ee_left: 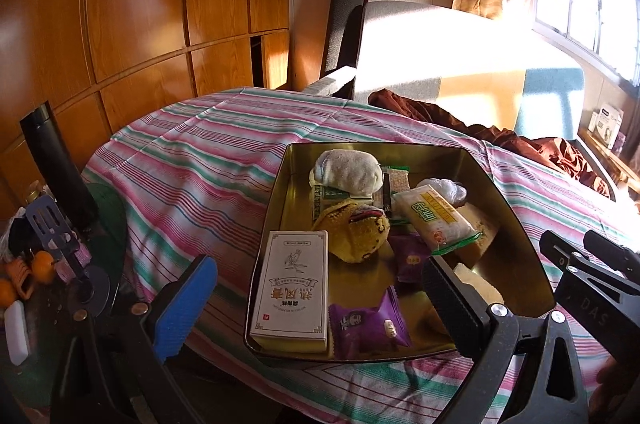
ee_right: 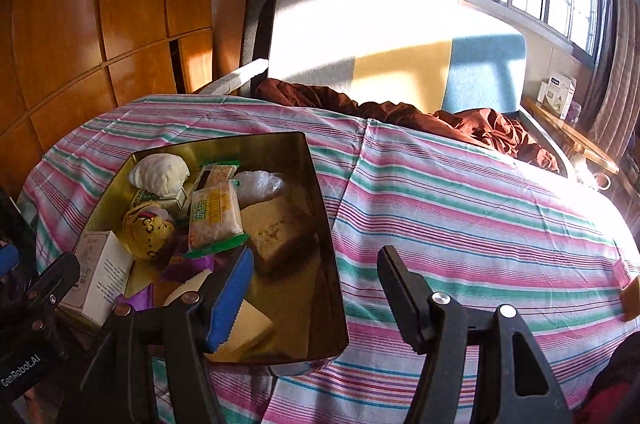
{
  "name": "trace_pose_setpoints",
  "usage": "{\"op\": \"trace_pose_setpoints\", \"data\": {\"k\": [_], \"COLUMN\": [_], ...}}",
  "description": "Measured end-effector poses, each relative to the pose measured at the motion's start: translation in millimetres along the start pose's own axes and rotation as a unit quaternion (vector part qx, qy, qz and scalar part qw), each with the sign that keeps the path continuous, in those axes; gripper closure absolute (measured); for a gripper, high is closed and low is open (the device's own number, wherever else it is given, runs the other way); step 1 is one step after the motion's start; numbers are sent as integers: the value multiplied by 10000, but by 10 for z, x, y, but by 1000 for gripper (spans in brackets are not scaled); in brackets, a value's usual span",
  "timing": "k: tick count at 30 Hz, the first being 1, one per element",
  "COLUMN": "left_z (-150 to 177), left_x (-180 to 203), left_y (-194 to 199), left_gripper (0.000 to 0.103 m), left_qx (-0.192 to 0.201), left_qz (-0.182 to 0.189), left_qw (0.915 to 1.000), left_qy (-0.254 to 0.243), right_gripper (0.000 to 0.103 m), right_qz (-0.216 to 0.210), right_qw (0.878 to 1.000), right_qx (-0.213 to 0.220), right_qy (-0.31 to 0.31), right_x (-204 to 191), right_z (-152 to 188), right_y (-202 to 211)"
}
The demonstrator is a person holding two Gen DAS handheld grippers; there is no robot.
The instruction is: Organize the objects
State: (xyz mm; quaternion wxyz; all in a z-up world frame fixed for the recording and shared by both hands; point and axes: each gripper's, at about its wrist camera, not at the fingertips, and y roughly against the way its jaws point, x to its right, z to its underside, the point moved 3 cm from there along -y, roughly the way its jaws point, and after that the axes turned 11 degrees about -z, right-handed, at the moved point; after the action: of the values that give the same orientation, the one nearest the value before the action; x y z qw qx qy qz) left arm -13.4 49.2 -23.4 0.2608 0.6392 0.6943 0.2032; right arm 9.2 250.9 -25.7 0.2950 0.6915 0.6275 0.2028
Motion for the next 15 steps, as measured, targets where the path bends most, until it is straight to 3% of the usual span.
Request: {"op": "trace_pose_setpoints", "data": {"k": [15], "left_z": [49], "left_x": [-13], "left_y": [-56], "left_gripper": [1], "left_qx": [-50], "left_qz": [47], "left_qw": [10000], "left_qy": [-25], "right_gripper": [38], "right_qz": [-39], "right_qw": [9998], "right_qx": [-145], "right_qy": [97], "right_x": [-80], "right_z": [53], "right_y": [-92]}}
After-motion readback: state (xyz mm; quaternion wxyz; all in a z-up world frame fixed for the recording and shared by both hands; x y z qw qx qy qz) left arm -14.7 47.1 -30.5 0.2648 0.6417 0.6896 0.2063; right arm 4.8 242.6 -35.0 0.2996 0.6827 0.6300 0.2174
